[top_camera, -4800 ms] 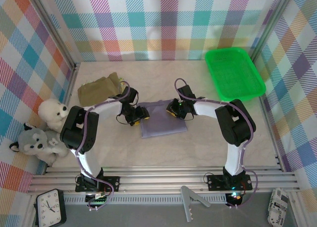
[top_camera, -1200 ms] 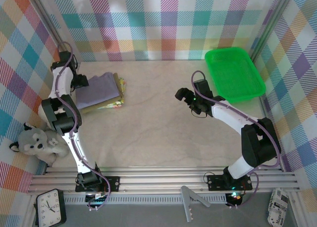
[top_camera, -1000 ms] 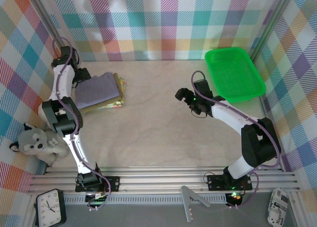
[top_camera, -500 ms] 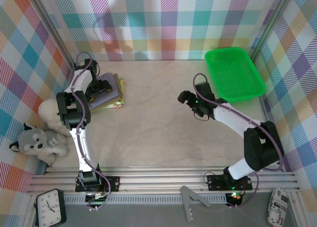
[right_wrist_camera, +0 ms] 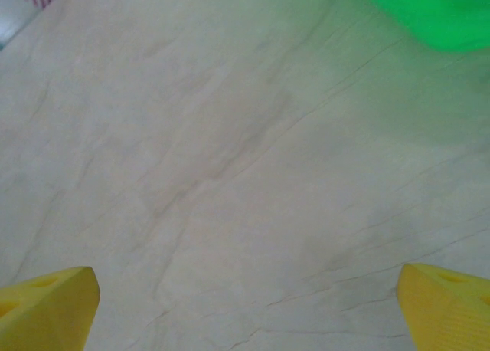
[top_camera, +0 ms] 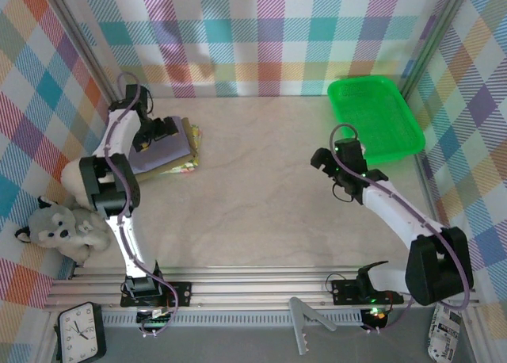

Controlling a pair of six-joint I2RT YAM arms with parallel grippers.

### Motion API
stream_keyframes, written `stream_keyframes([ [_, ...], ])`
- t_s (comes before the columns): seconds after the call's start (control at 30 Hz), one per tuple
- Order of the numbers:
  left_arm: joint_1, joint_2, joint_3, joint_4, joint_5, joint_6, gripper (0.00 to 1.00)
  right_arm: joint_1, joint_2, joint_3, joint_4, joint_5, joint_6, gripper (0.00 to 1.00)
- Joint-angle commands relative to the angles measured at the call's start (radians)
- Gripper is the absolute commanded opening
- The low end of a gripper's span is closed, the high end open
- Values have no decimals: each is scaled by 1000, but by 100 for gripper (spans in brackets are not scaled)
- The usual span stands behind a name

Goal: Fold and stack the skirts

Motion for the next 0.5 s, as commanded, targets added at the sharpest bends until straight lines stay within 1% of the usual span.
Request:
stream_keyframes([
  [0.0,2,-199,-80,61,41,-48,100,-22,-52,-35,1,100,-89,99],
  [0.1,2,-358,-205,137,22,-91,100,-43,-77,-68,27,159,-174,99],
  [0.2,2,-529,-378,239,-54,-156,100,-62,-91,-131,122,207,-307,99],
  [0.27,2,-655,-531,318,-159,-205,100,-86,-85,-161,179,209,-377,99],
  [0.37,2,-811,-754,412,-343,-298,100,-117,-41,-209,309,168,-494,99],
  [0.47,2,-907,-935,459,-484,-344,100,-148,24,-200,370,119,-575,99],
])
